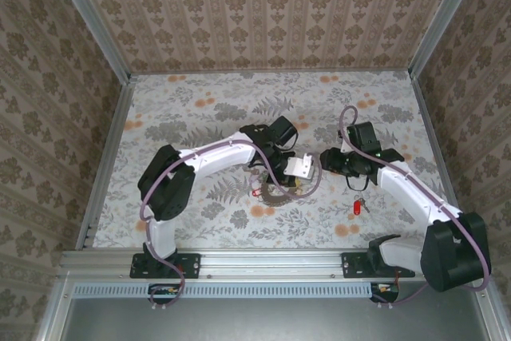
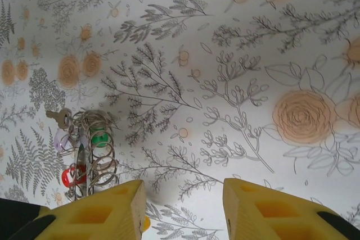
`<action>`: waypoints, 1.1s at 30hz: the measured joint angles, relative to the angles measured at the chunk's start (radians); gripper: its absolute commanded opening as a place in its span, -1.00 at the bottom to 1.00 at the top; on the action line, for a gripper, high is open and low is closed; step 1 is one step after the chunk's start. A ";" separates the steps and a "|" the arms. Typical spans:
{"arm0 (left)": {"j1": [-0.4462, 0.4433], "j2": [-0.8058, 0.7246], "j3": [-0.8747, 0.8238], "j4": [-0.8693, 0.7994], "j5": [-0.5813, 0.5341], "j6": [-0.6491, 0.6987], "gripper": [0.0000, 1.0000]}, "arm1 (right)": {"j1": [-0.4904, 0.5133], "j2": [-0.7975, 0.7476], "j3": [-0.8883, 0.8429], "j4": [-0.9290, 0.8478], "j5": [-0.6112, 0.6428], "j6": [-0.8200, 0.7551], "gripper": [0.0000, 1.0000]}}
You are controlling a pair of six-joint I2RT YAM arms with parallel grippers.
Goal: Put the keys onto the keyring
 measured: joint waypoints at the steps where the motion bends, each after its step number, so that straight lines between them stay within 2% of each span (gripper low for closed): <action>1: -0.006 0.007 0.005 -0.003 -0.004 0.000 -1.00 | -0.001 -0.009 -0.009 0.000 0.001 0.004 -0.15; 7: -0.040 0.046 0.013 -0.006 -0.029 0.000 -0.96 | -0.001 -0.023 -0.036 -0.003 0.027 0.021 -0.15; 12: -0.060 0.071 0.014 -0.003 -0.038 -0.006 -0.69 | -0.003 -0.032 -0.071 -0.003 0.045 0.037 -0.15; 14: -0.065 0.076 0.014 0.002 -0.036 -0.013 -0.69 | -0.003 -0.032 -0.083 -0.003 0.045 0.043 -0.15; 16: -0.067 0.076 0.014 0.005 -0.029 -0.013 -0.58 | -0.003 -0.032 -0.089 -0.003 0.045 0.045 -0.14; 21: -0.070 0.075 0.009 0.031 0.010 -0.040 -0.55 | -0.006 -0.018 -0.093 0.013 0.019 0.047 -0.14; 24: -0.063 0.018 -0.092 0.155 0.038 -0.107 -0.50 | -0.006 0.017 -0.096 0.040 -0.036 0.049 -0.14; 27: -0.027 -0.111 -0.268 0.316 0.071 -0.228 -0.44 | 0.000 0.065 -0.096 0.070 -0.087 0.054 -0.14; 33: 0.109 -0.366 -0.528 0.622 0.029 -0.551 -0.33 | 0.040 0.186 -0.093 0.116 -0.145 0.055 -0.13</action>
